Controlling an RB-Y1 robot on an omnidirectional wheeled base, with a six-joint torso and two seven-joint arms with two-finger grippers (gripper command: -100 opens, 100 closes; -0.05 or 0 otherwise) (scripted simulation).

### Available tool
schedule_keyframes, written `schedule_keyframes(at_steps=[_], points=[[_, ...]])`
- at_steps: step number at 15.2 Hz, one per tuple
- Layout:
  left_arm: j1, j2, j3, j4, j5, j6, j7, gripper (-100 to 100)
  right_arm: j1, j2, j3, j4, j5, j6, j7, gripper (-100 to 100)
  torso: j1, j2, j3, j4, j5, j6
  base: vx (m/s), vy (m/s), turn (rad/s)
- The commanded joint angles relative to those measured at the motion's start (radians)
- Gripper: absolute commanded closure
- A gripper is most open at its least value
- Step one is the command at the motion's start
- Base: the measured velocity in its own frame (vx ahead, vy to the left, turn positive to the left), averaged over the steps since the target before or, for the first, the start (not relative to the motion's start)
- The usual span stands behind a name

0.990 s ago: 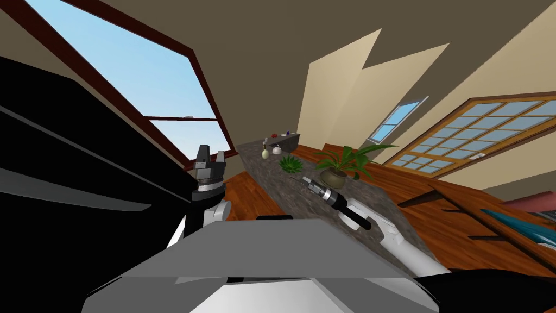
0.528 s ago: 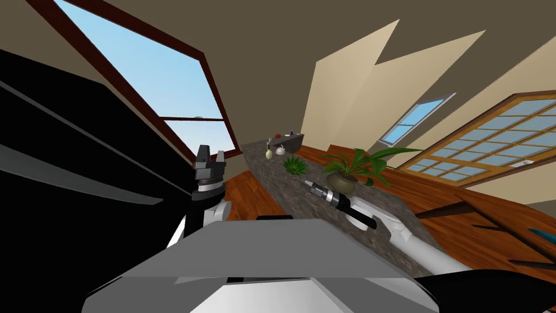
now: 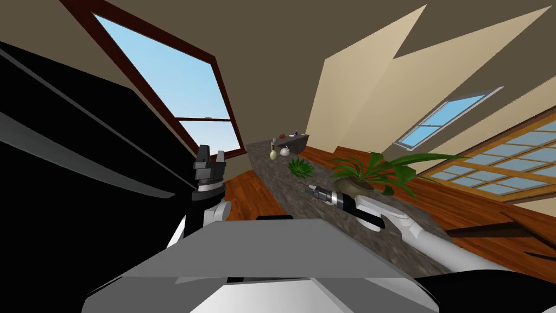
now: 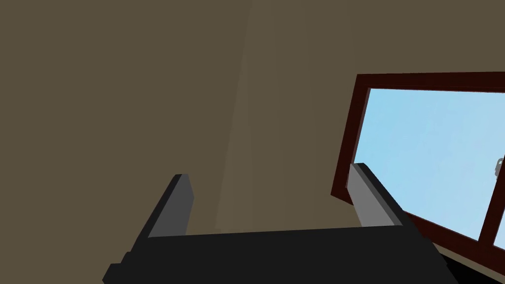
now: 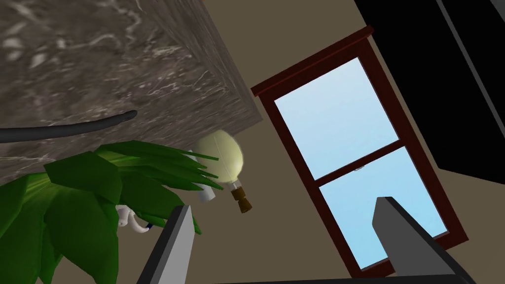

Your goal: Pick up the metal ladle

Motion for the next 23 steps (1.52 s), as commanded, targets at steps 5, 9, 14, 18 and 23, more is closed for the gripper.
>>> schedule_keyframes(at_steps=[5, 9, 14, 18, 23], points=[[0.000, 0.000, 0.000, 0.000, 0.000, 0.000, 0.000, 0, 0.003, -0.129, 0.049, 0.038, 0.038, 0.009, -0.024, -100, 0.000, -0.001, 0.000, 0.000, 0.000, 0.000, 0.042, 0.029, 0.107], [0.000, 0.000, 0.000, 0.000, 0.000, 0.000, 0.000, 0, 0.006, -0.218, 0.094, 0.073, 0.068, 0.011, -0.043, -100, 0.000, 0.000, 0.000, 0.000, 0.000, 0.000, 0.045, 0.023, 0.152], [0.000, 0.000, 0.000, 0.000, 0.000, 0.000, 0.000, 0, 0.011, -0.306, 0.139, 0.106, 0.096, 0.012, -0.062, -100, 0.000, -0.001, -0.001, 0.000, 0.000, 0.000, 0.051, 0.026, 0.117], [0.000, 0.000, 0.000, 0.000, 0.000, 0.000, 0.000, 0, 0.019, -0.379, 0.184, 0.134, 0.121, 0.012, -0.079, -100, 0.001, -0.001, -0.001, 0.000, 0.000, 0.000, 0.058, 0.031, 0.114], [0.000, 0.000, 0.000, 0.000, 0.000, 0.000, 0.000, 0, 0.037, -0.491, 0.260, 0.176, 0.161, 0.011, -0.107, -100, 0.002, 0.000, 0.000, 0.000, 0.000, 0.000, 0.044, 0.042, 0.115]])
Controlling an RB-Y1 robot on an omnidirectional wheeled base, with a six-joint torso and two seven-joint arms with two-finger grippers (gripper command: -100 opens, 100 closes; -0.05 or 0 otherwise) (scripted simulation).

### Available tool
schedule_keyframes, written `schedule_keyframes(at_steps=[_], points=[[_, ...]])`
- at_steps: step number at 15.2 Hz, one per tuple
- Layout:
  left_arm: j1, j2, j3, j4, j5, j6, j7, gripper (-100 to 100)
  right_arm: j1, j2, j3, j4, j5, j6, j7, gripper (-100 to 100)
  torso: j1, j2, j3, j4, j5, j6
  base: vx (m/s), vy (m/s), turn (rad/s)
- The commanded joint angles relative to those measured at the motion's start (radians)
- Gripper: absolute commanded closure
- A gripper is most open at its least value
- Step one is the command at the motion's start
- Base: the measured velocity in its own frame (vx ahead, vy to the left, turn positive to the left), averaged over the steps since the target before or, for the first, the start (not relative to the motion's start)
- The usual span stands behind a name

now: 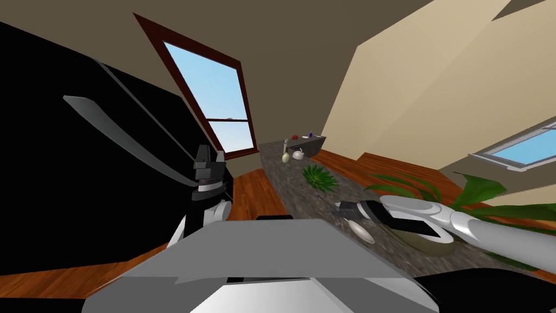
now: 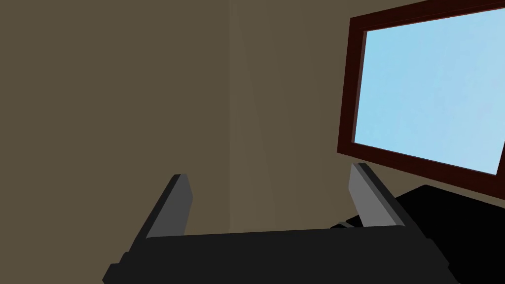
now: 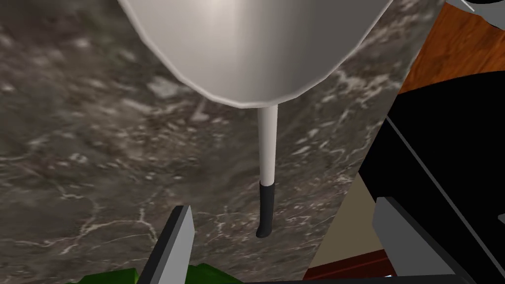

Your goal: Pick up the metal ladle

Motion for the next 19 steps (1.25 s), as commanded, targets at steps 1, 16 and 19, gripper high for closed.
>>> schedule_keyframes(at_steps=[1, 16, 19], points=[[0.000, 0.000, 0.000, 0.000, 0.000, 0.000, 0.000, 0, 0.010, -0.040, 0.032, 0.026, 0.017, -0.008, -0.004, -100, 0.000, 0.000, 0.000, 0.000, 0.000, 0.000, 0.024, 0.056, 0.140], [0.000, 0.000, 0.000, 0.000, 0.000, 0.000, 0.000, 0, 0.006, -0.033, 0.066, 0.051, 0.050, -0.004, -0.018, 100, -0.007, 0.001, 0.001, 0.000, -0.004, -0.001, 0.010, 0.014, 0.035], [0.000, 0.000, 0.000, 0.000, 0.000, 0.000, 0.000, 0, 0.005, -0.035, 0.064, 0.054, 0.048, -0.009, -0.017, 100, -0.008, 0.003, 0.002, 0.001, -0.003, 0.000, -0.025, -0.008, -0.079]])
